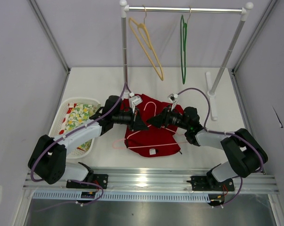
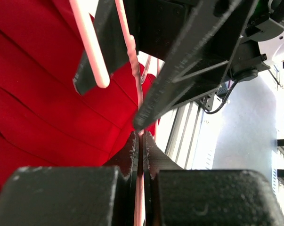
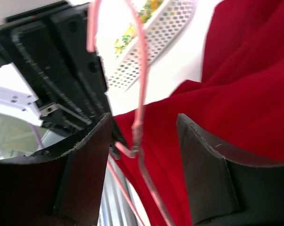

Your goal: Place the skirt on the hanger

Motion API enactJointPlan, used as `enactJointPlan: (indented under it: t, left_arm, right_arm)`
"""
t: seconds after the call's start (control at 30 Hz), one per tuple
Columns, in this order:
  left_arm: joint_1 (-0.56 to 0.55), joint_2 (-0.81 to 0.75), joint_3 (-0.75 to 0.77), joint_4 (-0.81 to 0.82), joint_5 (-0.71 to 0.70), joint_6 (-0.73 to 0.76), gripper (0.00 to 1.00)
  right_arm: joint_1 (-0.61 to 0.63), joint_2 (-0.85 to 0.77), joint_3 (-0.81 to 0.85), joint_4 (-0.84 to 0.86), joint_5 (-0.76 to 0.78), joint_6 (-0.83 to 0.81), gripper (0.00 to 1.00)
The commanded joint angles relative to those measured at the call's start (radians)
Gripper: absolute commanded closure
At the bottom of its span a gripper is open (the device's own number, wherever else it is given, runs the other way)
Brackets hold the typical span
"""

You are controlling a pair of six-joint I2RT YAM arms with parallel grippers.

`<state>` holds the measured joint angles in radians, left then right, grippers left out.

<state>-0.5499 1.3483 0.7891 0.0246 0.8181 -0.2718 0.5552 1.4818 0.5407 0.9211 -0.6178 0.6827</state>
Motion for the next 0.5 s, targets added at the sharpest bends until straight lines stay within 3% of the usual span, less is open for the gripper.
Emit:
enactJointPlan:
  t: [0.0, 0.47]
  left_arm:
    - [-0.007, -0.003, -0.004, 0.035, 0.018, 0.002, 1.00]
    - [-0.013, 0.012, -0.001, 0.015, 0.019, 0.013, 1.00]
  right_arm:
    - [0.000, -0.028, 0.041, -0.059, 0.066, -0.063, 0.37]
    - [-0.029, -0.072, 0.183, -0.243, 0.092, -0.160, 0.37]
